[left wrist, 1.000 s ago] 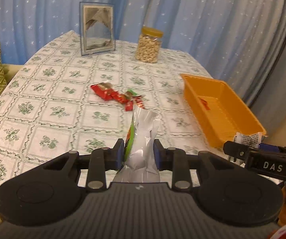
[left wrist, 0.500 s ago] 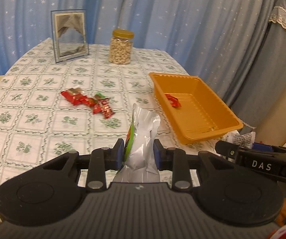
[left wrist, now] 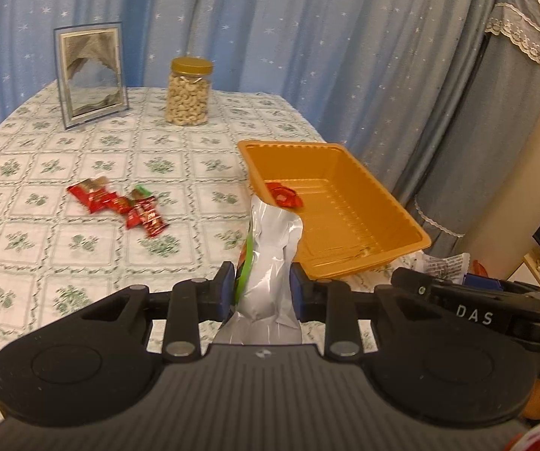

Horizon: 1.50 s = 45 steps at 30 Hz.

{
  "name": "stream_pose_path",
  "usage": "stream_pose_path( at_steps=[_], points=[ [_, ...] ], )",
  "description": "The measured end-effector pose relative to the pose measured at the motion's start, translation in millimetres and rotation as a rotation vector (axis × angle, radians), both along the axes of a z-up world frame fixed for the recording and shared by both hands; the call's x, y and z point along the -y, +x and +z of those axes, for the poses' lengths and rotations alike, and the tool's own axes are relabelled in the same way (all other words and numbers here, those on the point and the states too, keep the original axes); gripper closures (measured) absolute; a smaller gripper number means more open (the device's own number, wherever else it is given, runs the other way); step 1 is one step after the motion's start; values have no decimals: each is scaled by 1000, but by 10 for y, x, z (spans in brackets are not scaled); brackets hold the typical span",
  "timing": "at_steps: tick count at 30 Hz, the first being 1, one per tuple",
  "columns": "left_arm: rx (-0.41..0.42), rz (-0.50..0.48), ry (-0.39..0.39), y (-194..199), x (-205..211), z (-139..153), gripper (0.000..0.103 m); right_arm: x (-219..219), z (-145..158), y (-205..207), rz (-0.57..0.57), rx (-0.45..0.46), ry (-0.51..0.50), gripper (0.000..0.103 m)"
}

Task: Organize snacks
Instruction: 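Carry the seaweed pack and white bag over the orange tray with both tools, then open both tools to drop the seaweed pack and white bag into the tray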

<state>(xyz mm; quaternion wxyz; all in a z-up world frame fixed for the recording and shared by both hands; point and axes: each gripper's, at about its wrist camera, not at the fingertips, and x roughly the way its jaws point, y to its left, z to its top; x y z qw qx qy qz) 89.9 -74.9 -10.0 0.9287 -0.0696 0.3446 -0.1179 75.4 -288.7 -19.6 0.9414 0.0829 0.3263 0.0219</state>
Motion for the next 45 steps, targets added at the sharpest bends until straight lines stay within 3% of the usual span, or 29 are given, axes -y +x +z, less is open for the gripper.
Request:
stream_pose_path(
  at_steps=[14, 28, 38, 39, 45],
  points=[
    [14, -55, -19, 553, 449, -66, 75, 335, -12, 498, -47, 23, 2, 21],
    [-16, -93, -25, 1026, 772, -347, 75, 607, -119, 1025, -63, 7, 19, 21],
    [-22, -107, -34, 1191, 833, -485, 74, 653, -212, 1157, -81, -7, 22, 21],
    [-15, -107, -34, 1192, 819, -490, 70, 650, -214, 1165, -82, -8, 21, 21],
    [5, -50, -28, 1080, 614, -495, 67, 636, -215, 1172, -77, -7, 21, 21]
  ],
)
